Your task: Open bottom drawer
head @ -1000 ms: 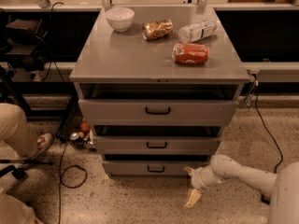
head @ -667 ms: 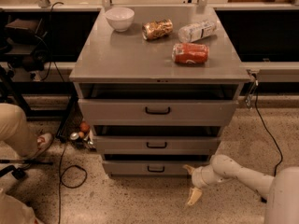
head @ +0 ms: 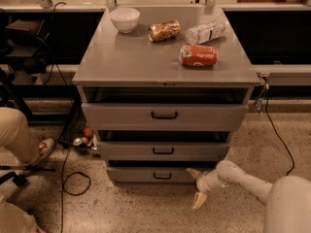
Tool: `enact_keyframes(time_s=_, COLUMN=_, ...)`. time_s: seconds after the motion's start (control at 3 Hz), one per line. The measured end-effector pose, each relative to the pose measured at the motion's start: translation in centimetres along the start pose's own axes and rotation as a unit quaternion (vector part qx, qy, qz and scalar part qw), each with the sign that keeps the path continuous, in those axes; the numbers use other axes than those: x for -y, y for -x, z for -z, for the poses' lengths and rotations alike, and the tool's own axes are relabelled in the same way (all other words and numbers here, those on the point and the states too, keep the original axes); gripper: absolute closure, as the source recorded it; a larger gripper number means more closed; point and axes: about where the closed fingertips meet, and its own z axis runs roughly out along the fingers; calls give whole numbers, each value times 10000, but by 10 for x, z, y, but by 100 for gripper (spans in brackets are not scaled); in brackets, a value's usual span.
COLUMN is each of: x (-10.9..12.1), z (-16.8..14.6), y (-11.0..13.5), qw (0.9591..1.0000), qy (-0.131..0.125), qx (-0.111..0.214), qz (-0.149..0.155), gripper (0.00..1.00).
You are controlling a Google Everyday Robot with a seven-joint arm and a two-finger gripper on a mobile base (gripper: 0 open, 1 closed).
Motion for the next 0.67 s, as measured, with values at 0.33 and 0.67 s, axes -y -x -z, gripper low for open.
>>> enact_keyframes(time_s=0.33, x=10, z=-12, y=0, qw=9992, qy=-130, qx=-180, qz=322, gripper=0)
enact_keyframes(time_s=0.67, x=19, z=-13, y=2, qw=9978, qy=-361, qx=-234, qz=505, gripper=0)
